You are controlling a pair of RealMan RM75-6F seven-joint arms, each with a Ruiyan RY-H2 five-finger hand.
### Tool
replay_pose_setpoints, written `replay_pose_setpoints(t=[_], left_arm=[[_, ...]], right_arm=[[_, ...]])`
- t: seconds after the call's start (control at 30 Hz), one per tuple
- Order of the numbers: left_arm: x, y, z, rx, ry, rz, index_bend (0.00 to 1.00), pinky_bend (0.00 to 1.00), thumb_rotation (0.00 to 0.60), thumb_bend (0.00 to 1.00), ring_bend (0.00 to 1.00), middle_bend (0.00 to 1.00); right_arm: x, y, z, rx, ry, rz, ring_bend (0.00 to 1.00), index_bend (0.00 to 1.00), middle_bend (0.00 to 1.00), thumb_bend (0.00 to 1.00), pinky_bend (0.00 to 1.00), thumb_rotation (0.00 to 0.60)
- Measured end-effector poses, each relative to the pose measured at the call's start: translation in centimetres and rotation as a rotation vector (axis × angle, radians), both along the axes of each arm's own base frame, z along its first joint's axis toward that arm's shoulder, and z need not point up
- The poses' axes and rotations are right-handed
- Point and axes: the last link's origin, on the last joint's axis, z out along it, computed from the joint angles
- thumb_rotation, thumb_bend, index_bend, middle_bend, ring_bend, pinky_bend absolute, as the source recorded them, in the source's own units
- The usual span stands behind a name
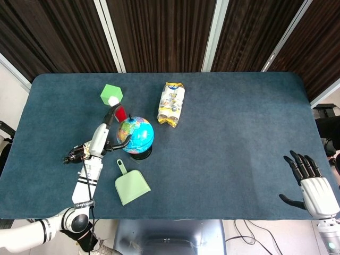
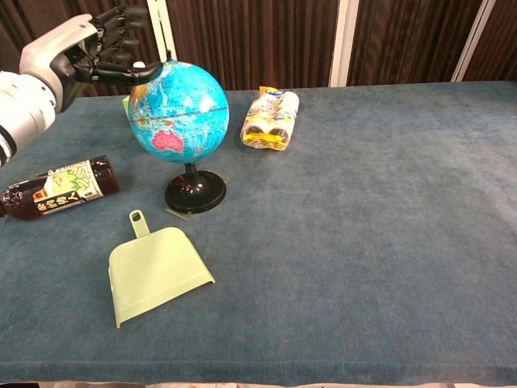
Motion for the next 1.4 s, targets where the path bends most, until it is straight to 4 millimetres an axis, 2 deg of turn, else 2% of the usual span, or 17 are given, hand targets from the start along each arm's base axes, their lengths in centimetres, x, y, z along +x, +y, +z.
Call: replay_pose_setpoints(t=[0.57,1.4], left_arm=[[0.1,0.4,-0.7,-0.007,0.007,0.013,0.00,0.00,0.600,0.32,0.00,0.00],[-2.4,1.2,-0.4,-0.006,0.039,0.073,0.00,0.00,0.600,0.33,0.00,0.00]], right_arm=[[0.0,-0.1,0.0,0.000,0.002,-0.003,0.00,0.00,0.00,0.11,0.00,0.600],[-0.1,-0.1,0.2,-0.014,-0.002,-0.008,0.00,0.00,0.00,0.11,0.00,0.600]])
